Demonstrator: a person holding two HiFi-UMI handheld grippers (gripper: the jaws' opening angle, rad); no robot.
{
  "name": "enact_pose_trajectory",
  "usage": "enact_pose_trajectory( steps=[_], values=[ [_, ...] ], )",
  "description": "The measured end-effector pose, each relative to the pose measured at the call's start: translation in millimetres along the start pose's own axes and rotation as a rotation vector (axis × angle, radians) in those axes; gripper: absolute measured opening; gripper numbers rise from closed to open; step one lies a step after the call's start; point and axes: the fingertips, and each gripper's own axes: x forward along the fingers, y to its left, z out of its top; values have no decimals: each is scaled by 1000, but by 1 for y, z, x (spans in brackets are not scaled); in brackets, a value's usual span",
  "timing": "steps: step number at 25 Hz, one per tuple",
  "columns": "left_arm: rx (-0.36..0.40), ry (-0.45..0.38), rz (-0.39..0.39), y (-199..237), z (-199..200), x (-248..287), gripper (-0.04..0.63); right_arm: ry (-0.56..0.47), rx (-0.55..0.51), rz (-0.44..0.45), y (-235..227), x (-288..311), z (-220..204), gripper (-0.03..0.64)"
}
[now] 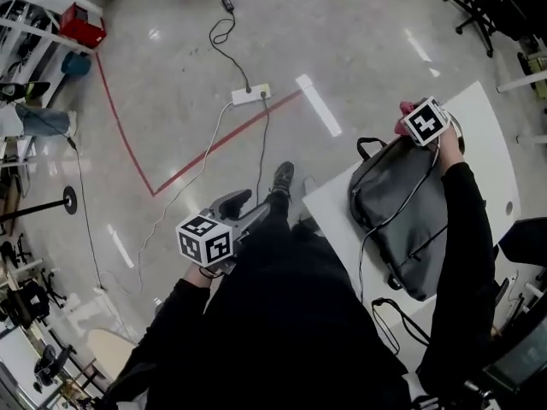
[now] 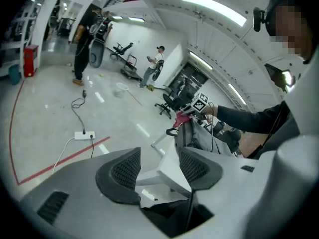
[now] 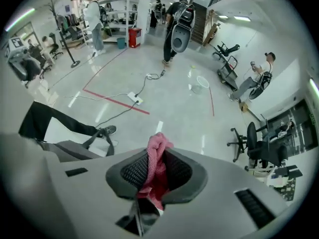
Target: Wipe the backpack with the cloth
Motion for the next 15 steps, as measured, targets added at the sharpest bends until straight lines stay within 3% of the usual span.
enact_pose_trajectory(
  steps=[3,8,12,15],
  values=[
    [-64,-29,22,3,-17,-10,258,-39,-75,162,82,-2,22,77],
    [27,-39,-95,-6,-2,16,258,-18,-375,214,203,-13,34,77],
    [113,14,-242,-14,13,36,258,1,-401,369,284,-35,43,77],
    [143,33,-312,-19,30,39,258,20,-396,413,301,-50,46,77]
  ],
)
